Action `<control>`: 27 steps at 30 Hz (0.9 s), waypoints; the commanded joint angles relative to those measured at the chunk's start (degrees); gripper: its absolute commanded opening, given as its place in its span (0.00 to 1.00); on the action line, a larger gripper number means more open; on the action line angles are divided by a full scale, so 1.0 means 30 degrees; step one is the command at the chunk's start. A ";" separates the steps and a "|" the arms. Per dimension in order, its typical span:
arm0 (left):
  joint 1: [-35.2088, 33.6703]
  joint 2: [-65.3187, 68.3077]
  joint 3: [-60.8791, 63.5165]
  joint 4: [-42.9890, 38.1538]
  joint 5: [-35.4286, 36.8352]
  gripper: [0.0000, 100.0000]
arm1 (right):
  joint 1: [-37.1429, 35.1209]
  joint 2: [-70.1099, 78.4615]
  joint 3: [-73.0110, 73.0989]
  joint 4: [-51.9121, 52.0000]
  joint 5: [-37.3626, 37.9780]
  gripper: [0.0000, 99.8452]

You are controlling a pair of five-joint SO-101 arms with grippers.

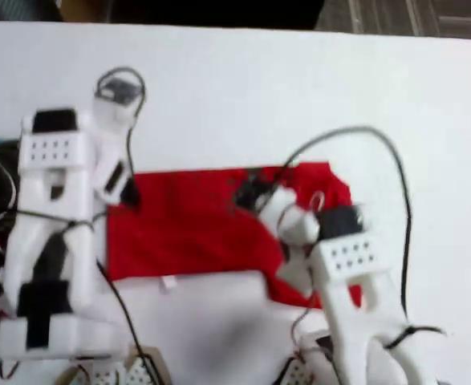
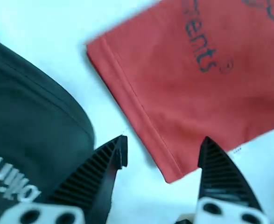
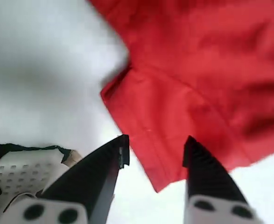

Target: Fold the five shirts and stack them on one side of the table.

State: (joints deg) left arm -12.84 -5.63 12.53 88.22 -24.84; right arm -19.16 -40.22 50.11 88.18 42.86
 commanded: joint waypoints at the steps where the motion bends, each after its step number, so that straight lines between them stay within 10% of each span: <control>1: 0.0059 -0.2168 0.2799 -0.1114 -0.0029 0.26 | -0.0571 -0.1626 0.1846 -0.1392 0.0176 0.23; 27: 0.0029 -0.2696 0.4293 -0.1524 -0.0117 0.26 | 0.0249 0.7634 0.5040 -0.8689 0.3956 0.21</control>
State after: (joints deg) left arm -12.92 -11.16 25.45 84.26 -24.84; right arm -18.99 -20.70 65.58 64.53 54.46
